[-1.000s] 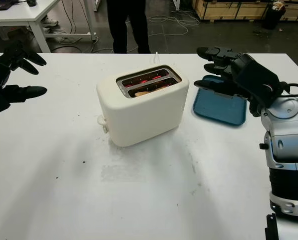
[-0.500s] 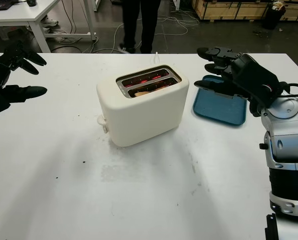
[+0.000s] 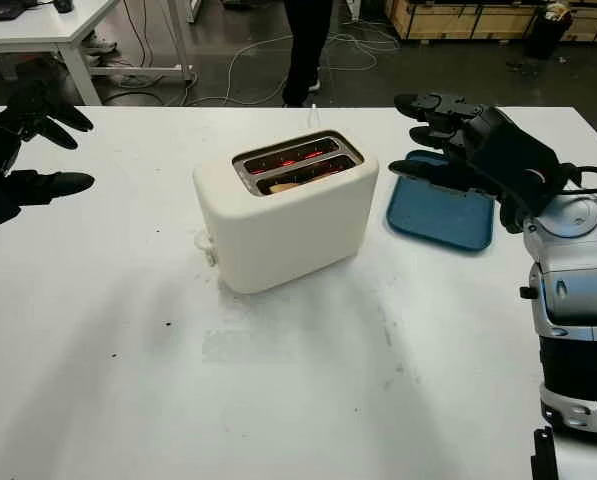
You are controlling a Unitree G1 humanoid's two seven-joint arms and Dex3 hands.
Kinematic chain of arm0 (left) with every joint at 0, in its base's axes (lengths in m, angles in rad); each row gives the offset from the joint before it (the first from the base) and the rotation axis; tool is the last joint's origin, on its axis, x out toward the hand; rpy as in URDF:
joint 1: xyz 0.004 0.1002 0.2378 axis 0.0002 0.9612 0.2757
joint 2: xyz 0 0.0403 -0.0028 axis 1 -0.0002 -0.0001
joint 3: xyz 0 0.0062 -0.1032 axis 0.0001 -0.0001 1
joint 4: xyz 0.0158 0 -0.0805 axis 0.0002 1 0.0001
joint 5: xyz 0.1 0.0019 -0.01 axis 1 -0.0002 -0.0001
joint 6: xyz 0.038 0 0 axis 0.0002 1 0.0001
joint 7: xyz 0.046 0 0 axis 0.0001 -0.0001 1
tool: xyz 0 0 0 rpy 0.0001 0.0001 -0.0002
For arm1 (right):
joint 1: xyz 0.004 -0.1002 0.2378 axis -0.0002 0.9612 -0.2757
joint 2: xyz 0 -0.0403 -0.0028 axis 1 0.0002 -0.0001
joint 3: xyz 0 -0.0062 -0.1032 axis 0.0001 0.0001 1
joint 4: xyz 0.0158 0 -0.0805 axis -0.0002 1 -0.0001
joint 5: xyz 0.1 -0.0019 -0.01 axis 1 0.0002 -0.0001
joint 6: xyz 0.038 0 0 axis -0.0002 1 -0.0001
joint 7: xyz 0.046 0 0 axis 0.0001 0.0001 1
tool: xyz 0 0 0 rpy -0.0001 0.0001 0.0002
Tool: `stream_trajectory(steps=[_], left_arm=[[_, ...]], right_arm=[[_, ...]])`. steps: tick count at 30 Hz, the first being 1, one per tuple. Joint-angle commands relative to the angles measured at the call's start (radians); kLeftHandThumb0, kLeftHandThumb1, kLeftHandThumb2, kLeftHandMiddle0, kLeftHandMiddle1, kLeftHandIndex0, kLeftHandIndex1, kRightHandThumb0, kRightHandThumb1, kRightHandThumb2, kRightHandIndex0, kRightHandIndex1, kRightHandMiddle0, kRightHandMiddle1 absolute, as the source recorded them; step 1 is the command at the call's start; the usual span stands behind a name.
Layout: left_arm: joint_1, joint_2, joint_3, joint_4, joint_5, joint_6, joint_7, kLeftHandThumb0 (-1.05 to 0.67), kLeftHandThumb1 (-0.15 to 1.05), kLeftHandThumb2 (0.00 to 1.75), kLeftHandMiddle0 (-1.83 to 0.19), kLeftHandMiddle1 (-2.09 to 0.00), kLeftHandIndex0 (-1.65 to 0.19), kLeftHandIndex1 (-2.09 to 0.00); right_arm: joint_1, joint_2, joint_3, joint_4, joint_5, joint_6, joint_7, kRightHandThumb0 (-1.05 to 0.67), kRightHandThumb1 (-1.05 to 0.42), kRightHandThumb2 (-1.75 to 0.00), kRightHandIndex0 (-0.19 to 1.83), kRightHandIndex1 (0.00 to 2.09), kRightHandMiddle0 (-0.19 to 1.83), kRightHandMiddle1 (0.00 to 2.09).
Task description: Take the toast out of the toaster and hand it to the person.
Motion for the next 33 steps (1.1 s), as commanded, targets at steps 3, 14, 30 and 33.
stream_trajectory(steps=[3, 14, 30, 33], left_arm=[[0.007, -0.005, 0.012, -0.002, -0.027, -0.003, -0.005, -1.05, 0.92, 0.22, 0.0, -1.66, 0.0, -1.52], [0.007, -0.003, 0.008, -0.003, -0.012, -0.011, 0.004, -1.05, 0.92, 0.23, 0.0, -1.65, 0.0, -1.52], [0.005, -0.003, 0.01, -0.002, -0.022, -0.003, -0.002, -1.05, 0.92, 0.23, 0.0, -1.65, 0.0, -1.52], [0.006, -0.004, 0.011, -0.003, -0.024, -0.001, -0.005, -1.05, 0.92, 0.21, 0.0, -1.65, 0.0, -1.52]], right_arm=[[-0.003, 0.003, -0.001, 0.0, 0.006, -0.013, -0.002, -0.46, -0.92, -0.06, 0.15, 0.43, 0.35, 0.01], [-0.008, 0.004, -0.002, 0.001, 0.01, -0.003, -0.001, -0.44, -0.92, -0.06, 0.12, 0.45, 0.34, 0.0], [-0.004, 0.002, -0.004, 0.0, 0.009, -0.014, 0.0, -0.44, -0.92, -0.07, 0.12, 0.45, 0.34, 0.0], [-0.003, 0.006, -0.007, 0.0, 0.013, -0.009, -0.001, -0.45, -0.92, -0.06, 0.12, 0.46, 0.34, 0.0]])
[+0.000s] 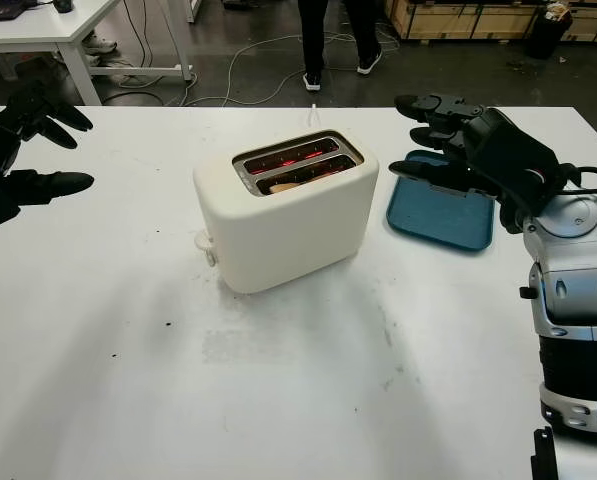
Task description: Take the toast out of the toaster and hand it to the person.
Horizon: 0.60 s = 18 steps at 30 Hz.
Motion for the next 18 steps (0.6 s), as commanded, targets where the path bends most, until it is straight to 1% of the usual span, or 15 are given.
stream_trajectory(steps=[1, 4, 8, 11, 18], left_arm=[[0.006, -0.003, 0.01, -0.003, -0.021, -0.001, -0.003, -1.05, 0.92, 0.21, 0.0, -1.65, 0.0, -1.52], [0.006, -0.004, 0.01, 0.003, -0.021, -0.012, 0.0, -1.05, 0.92, 0.22, 0.0, -1.65, 0.0, -1.52], [0.006, -0.005, 0.01, 0.001, -0.028, 0.001, -0.008, -1.05, 0.92, 0.22, 0.0, -1.65, 0.0, -1.52], [0.008, -0.004, 0.009, -0.003, -0.018, -0.003, 0.002, -1.05, 0.92, 0.22, 0.0, -1.66, 0.0, -1.52], [0.006, -0.005, 0.007, -0.003, -0.016, 0.0, 0.001, -1.05, 0.92, 0.22, 0.0, -1.65, 0.0, -1.52]], right_arm=[[-0.002, 0.005, -0.004, -0.003, 0.008, -0.01, -0.003, -0.45, -0.92, -0.06, 0.12, 0.46, 0.34, 0.01], [0.001, -0.004, 0.002, 0.003, -0.005, -0.029, -0.001, -0.46, -0.92, -0.07, 0.13, 0.47, 0.35, 0.01], [-0.004, 0.006, -0.005, 0.001, 0.008, -0.007, -0.003, -0.47, -0.92, -0.06, 0.12, 0.47, 0.35, 0.01], [-0.004, 0.005, -0.004, 0.002, 0.009, -0.013, 0.0, -0.44, -0.92, -0.06, 0.12, 0.47, 0.34, 0.0], [-0.006, 0.005, 0.001, -0.002, 0.0, -0.011, -0.007, -0.45, -0.92, -0.06, 0.13, 0.48, 0.36, 0.01]])
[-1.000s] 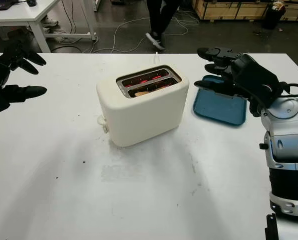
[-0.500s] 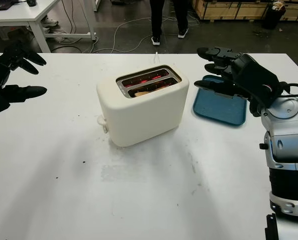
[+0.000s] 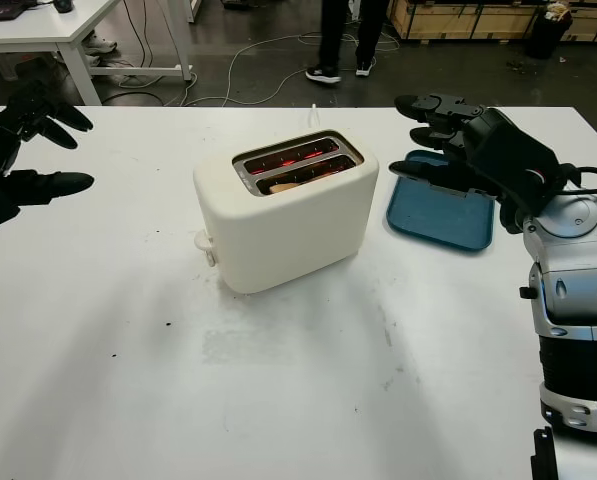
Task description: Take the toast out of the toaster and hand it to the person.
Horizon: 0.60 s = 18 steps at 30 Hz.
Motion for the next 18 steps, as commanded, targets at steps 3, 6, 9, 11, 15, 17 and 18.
stream_trajectory(steps=[3, 6, 9, 11, 15, 17, 18], left_arm=[[0.005, -0.004, 0.006, -0.005, -0.013, 0.0, 0.002, -1.05, 0.92, 0.23, 0.0, -1.64, 0.0, -1.52], [0.003, -0.008, 0.008, -0.006, -0.03, 0.012, -0.01, -1.05, 0.92, 0.21, 0.0, -1.63, 0.0, -1.51], [0.003, -0.008, 0.007, -0.005, -0.037, 0.011, -0.013, -1.05, 0.92, 0.19, 0.0, -1.63, 0.0, -1.51], [0.004, -0.008, 0.007, -0.006, -0.036, 0.006, -0.009, -1.05, 0.92, 0.2, 0.0, -1.63, 0.0, -1.51], [0.003, -0.005, 0.006, -0.001, -0.03, -0.001, -0.005, -1.05, 0.92, 0.21, 0.0, -1.63, 0.0, -1.51], [0.003, -0.005, 0.006, -0.002, -0.031, 0.0, -0.007, -1.05, 0.92, 0.21, 0.0, -1.62, 0.0, -1.51], [0.003, -0.005, 0.005, -0.002, -0.031, 0.001, -0.007, -1.05, 0.92, 0.21, 0.0, -1.62, 0.0, -1.51]], right_arm=[[-0.006, 0.007, -0.002, -0.009, 0.006, -0.005, -0.009, -0.44, -0.92, -0.05, 0.13, 0.48, 0.36, 0.01], [-0.006, 0.011, -0.007, -0.009, 0.015, -0.004, -0.006, -0.42, -0.92, -0.05, 0.12, 0.48, 0.35, 0.0], [-0.008, 0.007, -0.002, -0.002, 0.011, -0.012, -0.003, -0.42, -0.92, -0.06, 0.11, 0.47, 0.34, 0.0], [-0.01, 0.004, 0.0, 0.001, 0.009, -0.019, 0.0, -0.43, -0.92, -0.06, 0.11, 0.47, 0.34, 0.0], [-0.011, 0.003, -0.001, 0.005, 0.01, -0.023, 0.002, -0.44, -0.92, -0.06, 0.11, 0.48, 0.34, 0.0], [-0.011, 0.002, -0.002, 0.005, 0.011, -0.021, 0.003, -0.44, -0.92, -0.06, 0.11, 0.48, 0.34, 0.0], [-0.011, 0.003, -0.003, 0.003, 0.012, -0.018, 0.003, -0.44, -0.92, -0.06, 0.11, 0.48, 0.34, 0.0]])
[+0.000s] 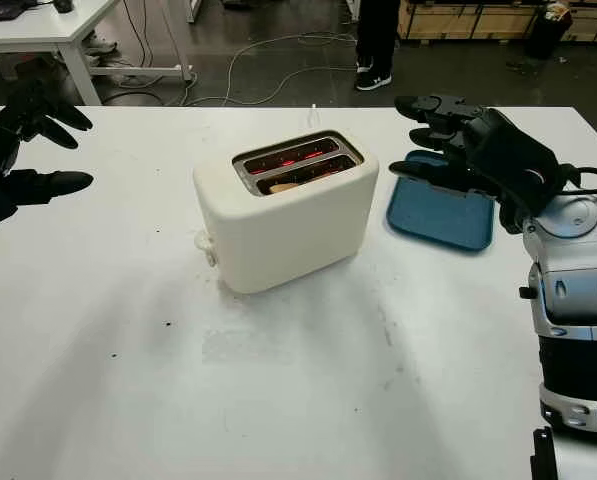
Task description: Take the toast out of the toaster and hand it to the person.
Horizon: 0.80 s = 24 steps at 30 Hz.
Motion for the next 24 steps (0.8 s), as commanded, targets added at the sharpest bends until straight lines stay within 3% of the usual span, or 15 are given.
stream_trajectory(steps=[1, 24], left_arm=[[0.003, -0.002, 0.005, -0.004, -0.009, 0.001, -0.001, -1.05, 0.92, 0.21, 0.0, -1.62, 0.0, -1.51], [0.007, -0.003, 0.007, -0.005, -0.005, -0.01, 0.011, -1.05, 0.92, 0.22, 0.0, -1.65, 0.0, -1.51]], right_arm=[[-0.01, 0.002, -0.004, -0.003, 0.011, -0.012, 0.002, -0.44, -0.92, -0.06, 0.12, 0.48, 0.34, 0.0], [-0.004, -0.005, -0.003, 0.001, 0.011, -0.03, 0.007, -0.45, -0.92, -0.07, 0.11, 0.47, 0.34, 0.0]])
